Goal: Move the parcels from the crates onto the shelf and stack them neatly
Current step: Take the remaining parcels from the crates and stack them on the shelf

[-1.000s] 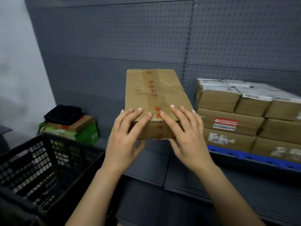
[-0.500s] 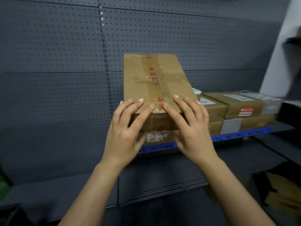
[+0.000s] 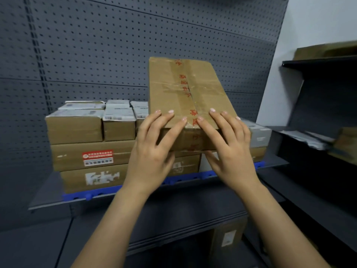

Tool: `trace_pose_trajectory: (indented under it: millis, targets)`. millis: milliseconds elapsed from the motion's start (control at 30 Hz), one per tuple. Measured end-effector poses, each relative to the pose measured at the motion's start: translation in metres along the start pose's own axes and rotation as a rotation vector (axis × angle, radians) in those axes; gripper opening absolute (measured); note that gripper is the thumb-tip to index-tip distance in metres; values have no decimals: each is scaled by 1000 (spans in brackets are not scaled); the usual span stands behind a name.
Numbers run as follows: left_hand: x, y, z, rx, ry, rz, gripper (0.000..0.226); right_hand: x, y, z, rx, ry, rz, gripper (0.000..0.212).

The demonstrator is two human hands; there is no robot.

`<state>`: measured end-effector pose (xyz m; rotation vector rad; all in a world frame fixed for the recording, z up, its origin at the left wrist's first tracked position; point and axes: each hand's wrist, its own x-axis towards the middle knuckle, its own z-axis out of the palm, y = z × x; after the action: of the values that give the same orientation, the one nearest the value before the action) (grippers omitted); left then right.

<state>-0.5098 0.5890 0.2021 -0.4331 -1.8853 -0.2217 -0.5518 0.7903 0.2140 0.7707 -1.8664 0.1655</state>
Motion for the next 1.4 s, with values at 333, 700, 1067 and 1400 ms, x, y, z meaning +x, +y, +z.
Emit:
trace_pose_trajectory:
  millis: [333, 700, 1067, 1400]
  targets:
    - [47, 20, 101, 74, -114, -26, 89, -1, 105, 47, 73, -52, 51, 92]
    - [65, -30, 165, 269, -203, -121, 94, 34, 145, 134, 139, -238, 46, 100]
    - [58, -29, 194, 382, -235, -271, 84, 47, 169, 187, 276, -365, -62, 109]
    - [45, -23, 187, 451, -222, -397, 74, 54, 169, 191, 305, -390, -118, 108]
